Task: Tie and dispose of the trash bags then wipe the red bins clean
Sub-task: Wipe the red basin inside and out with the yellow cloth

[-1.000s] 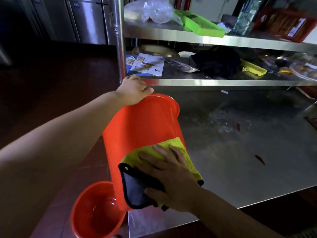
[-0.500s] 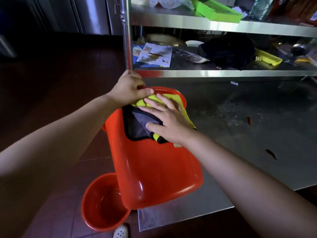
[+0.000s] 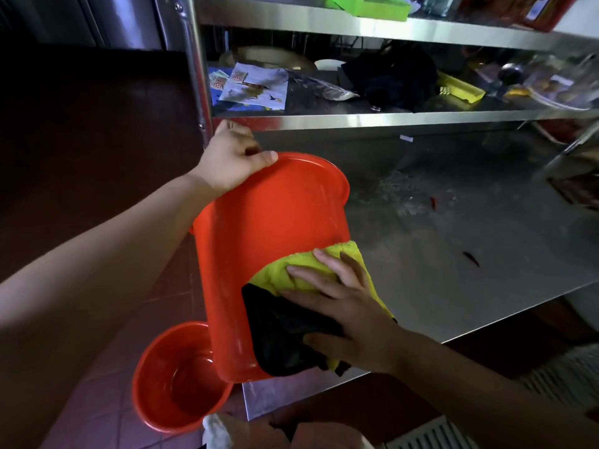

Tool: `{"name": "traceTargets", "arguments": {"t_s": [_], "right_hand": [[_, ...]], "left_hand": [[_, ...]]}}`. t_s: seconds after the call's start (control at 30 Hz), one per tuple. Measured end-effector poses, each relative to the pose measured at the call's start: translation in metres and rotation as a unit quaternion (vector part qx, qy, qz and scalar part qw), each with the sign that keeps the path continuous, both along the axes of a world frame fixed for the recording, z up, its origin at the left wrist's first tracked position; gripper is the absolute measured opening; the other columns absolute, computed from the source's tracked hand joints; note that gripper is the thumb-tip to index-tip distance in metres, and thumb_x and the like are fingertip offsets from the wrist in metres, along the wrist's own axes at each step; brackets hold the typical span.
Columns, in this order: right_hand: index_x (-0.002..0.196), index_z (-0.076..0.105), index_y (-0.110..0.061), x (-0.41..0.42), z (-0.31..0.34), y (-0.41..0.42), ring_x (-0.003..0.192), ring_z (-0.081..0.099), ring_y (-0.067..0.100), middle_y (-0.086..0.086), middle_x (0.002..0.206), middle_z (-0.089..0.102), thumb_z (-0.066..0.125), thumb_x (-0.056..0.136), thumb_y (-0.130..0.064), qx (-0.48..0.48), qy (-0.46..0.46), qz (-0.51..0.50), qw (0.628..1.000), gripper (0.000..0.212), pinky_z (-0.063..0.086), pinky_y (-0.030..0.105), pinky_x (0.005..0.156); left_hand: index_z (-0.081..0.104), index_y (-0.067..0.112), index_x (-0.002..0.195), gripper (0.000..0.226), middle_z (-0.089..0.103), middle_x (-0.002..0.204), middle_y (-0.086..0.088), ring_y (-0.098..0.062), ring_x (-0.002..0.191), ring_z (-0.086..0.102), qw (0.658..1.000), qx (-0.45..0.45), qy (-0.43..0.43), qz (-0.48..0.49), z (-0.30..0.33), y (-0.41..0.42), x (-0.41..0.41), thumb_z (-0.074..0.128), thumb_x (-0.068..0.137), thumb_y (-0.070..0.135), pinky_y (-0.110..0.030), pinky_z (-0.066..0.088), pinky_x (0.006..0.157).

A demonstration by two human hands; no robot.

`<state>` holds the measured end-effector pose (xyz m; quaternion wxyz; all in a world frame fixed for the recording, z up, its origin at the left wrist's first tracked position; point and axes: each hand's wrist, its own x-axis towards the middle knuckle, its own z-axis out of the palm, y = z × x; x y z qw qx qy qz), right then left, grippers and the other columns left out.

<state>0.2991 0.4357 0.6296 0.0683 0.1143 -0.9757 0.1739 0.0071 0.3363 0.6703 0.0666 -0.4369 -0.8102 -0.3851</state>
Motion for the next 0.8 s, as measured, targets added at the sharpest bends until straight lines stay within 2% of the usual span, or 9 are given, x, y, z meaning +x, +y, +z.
{"name": "traceTargets", "arguments": {"t_s": [0.1, 0.17, 0.3, 0.43, 0.47, 0.57, 0.6, 0.7, 0.8], "right_hand": [[0.138, 0.042, -0.041, -0.035, 0.010, 0.005, 0.147, 0.001, 0.017, -0.021, 0.152, 0.026, 0.046, 0.088, -0.055, 0.014, 0.009, -0.014, 1.000, 0.052, 0.008, 0.055, 0.112], [0.135, 0.047, -0.041, -0.066, 0.016, 0.008, 0.146, 0.007, 0.015, -0.021, 0.150, 0.030, 0.050, 0.087, -0.050, 0.017, 0.026, -0.040, 0.999, 0.049, 0.012, 0.052, 0.111], [0.131, 0.051, -0.041, -0.132, 0.037, 0.020, 0.142, 0.019, 0.012, -0.022, 0.147, 0.036, 0.049, 0.084, -0.046, -0.004, 0.044, -0.110, 0.993, 0.047, 0.014, 0.044, 0.111], [0.131, 0.050, -0.044, -0.164, 0.043, 0.024, 0.136, 0.024, 0.008, -0.025, 0.145, 0.037, 0.048, 0.087, -0.044, 0.008, 0.027, -0.112, 0.993, 0.044, 0.016, 0.043, 0.109], [0.131, 0.050, -0.045, -0.165, 0.043, 0.022, 0.136, 0.023, 0.008, -0.026, 0.145, 0.036, 0.047, 0.087, -0.045, 0.014, 0.028, -0.108, 0.994, 0.045, 0.015, 0.042, 0.108], [0.131, 0.049, -0.047, -0.158, 0.041, 0.010, 0.140, 0.019, 0.009, -0.025, 0.147, 0.035, 0.044, 0.083, -0.050, 0.026, 0.034, -0.106, 0.993, 0.048, 0.013, 0.042, 0.109], [0.131, 0.049, -0.047, -0.152, 0.040, 0.006, 0.141, 0.018, 0.010, -0.025, 0.147, 0.034, 0.045, 0.083, -0.051, 0.034, 0.039, -0.102, 0.993, 0.048, 0.013, 0.044, 0.110], [0.129, 0.053, -0.042, -0.121, 0.035, -0.006, 0.143, 0.018, 0.014, -0.020, 0.146, 0.039, 0.052, 0.083, -0.048, 0.033, 0.054, -0.071, 0.995, 0.047, 0.013, 0.048, 0.112], [0.128, 0.056, -0.038, -0.081, 0.024, -0.015, 0.143, 0.018, 0.018, -0.016, 0.145, 0.042, 0.059, 0.081, -0.044, 0.019, 0.051, -0.031, 0.998, 0.047, 0.014, 0.053, 0.111]], "left_hand": [[0.069, 0.007, 0.071, 0.029, 0.049, 0.071, 0.004, -0.017, 0.096, 0.036, 0.999, 0.000, -0.025, -0.021, 0.001, 0.003, -0.002, 0.063, 0.088, 0.031, -0.013, 0.023, 0.082], [0.063, 0.008, 0.062, 0.036, 0.044, 0.065, 0.009, -0.013, 0.092, 0.034, 0.998, 0.012, -0.060, -0.024, 0.002, 0.000, -0.005, 0.057, 0.092, 0.028, -0.006, 0.022, 0.081], [0.055, -0.009, 0.057, 0.044, 0.047, 0.065, -0.007, -0.017, 0.090, 0.037, 0.994, 0.044, -0.099, -0.030, -0.002, -0.002, -0.011, 0.050, 0.092, 0.017, -0.013, 0.024, 0.087], [0.053, -0.011, 0.056, 0.046, 0.048, 0.066, -0.018, -0.026, 0.085, 0.040, 0.990, 0.059, -0.124, -0.031, -0.008, -0.012, -0.021, 0.044, 0.086, 0.022, -0.025, 0.025, 0.084], [0.055, -0.012, 0.056, 0.047, 0.048, 0.067, -0.019, -0.026, 0.085, 0.039, 0.990, 0.064, -0.120, -0.028, -0.010, -0.016, -0.022, 0.044, 0.086, 0.023, -0.024, 0.025, 0.084], [0.067, -0.006, 0.068, 0.043, 0.054, 0.078, -0.017, -0.021, 0.094, 0.038, 0.995, 0.055, -0.078, -0.010, -0.015, -0.026, -0.018, 0.048, 0.087, 0.028, -0.008, 0.020, 0.086], [0.070, -0.003, 0.073, 0.040, 0.056, 0.081, -0.015, -0.021, 0.096, 0.039, 0.997, 0.054, -0.062, -0.009, -0.016, -0.029, -0.017, 0.049, 0.087, 0.029, -0.007, 0.020, 0.088], [0.072, 0.000, 0.076, 0.039, 0.056, 0.086, -0.007, -0.028, 0.101, 0.043, 0.997, 0.053, -0.052, 0.006, -0.020, -0.039, -0.016, 0.051, 0.086, 0.031, -0.020, 0.023, 0.094], [0.073, 0.006, 0.085, 0.037, 0.056, 0.102, 0.003, -0.016, 0.118, 0.032, 0.992, 0.070, -0.097, 0.037, -0.023, -0.051, -0.016, 0.052, 0.082, 0.037, -0.029, 0.016, 0.106]]}}
